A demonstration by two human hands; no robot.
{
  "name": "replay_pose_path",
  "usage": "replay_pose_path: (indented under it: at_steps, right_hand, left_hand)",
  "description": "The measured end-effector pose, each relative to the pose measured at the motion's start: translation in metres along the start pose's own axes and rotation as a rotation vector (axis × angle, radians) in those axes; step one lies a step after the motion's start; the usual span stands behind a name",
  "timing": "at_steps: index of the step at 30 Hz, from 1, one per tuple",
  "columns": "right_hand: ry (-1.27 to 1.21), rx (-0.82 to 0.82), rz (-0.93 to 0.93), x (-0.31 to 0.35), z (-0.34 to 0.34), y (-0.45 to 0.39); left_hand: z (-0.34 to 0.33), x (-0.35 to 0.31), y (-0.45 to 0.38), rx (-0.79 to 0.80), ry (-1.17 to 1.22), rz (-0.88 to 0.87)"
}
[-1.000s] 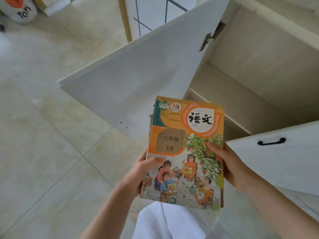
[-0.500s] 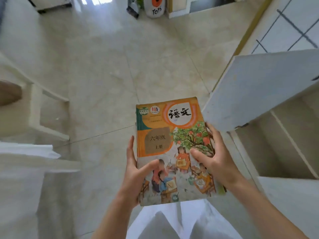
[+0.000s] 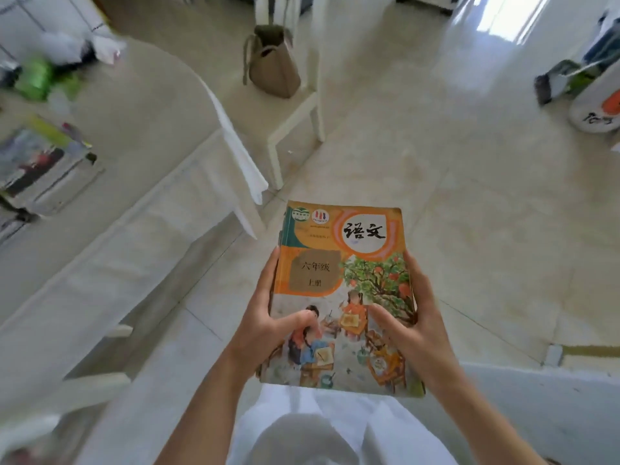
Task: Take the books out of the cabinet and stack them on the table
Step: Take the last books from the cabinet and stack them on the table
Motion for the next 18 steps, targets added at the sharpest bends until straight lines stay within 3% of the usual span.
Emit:
replay_pose_path:
  at_steps: [11, 18]
  right_hand:
    - [0.248, 0.474, 0.052, 0.048, -0.138, -0.056]
    - [0.296, 0.681, 0.095, 0.079, -0.260, -0.068]
  left_hand:
    - [0.105, 0.010, 0.059, -0.549, 0.063, 0.029]
    - [0.193, 0.027, 0.087, -0.773, 0.122, 0.055]
Point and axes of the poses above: each hand's wrist, its own y-axis away from the middle knuckle, its own z-axis out of the back of the hand, x = y × z, the point moved 10 cm from there along -y, towards the middle knuckle, and after that the axes turned 12 degrees about -z, right-handed, at the moved point
